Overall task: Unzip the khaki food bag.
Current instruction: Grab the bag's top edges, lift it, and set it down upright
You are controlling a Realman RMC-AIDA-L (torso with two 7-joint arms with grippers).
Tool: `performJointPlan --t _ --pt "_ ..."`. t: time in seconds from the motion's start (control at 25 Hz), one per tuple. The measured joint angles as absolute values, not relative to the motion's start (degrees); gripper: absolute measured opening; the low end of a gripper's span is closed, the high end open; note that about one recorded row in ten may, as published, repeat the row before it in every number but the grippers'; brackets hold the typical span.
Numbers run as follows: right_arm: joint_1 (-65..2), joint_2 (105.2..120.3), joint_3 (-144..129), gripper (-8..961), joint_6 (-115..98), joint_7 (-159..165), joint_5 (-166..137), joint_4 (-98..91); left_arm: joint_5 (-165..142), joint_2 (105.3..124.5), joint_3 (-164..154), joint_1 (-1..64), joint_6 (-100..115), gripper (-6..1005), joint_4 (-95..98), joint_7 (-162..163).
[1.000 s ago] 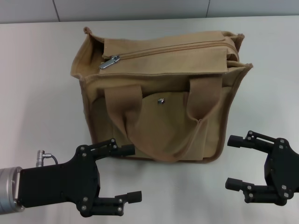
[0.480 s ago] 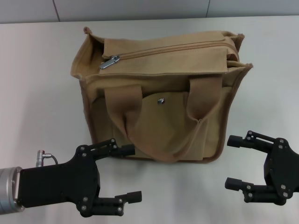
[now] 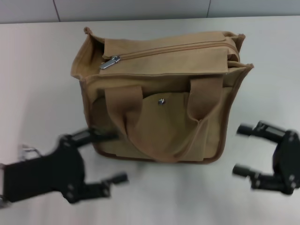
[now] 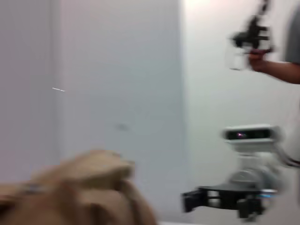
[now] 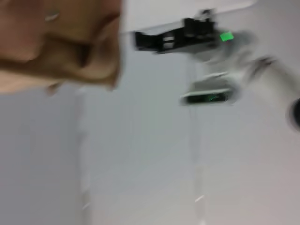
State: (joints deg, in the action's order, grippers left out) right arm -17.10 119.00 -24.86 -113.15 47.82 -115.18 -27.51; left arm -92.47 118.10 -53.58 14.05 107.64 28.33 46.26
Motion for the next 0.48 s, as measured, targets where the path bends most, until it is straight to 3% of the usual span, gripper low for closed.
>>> performJointPlan --t 0.2,0.48 --pt "-15.11 119.06 -15.97 833 -112.18 47.70 -111.74 -27.37 -92.38 118.43 -37.49 8.72 107.20 737 27.54 43.33" --pt "-14.80 119.09 -15.06 833 -110.78 47.21 -111.72 -27.33 -92.85 118.56 -36.38 11.03 103.06 729 24.10 42.26"
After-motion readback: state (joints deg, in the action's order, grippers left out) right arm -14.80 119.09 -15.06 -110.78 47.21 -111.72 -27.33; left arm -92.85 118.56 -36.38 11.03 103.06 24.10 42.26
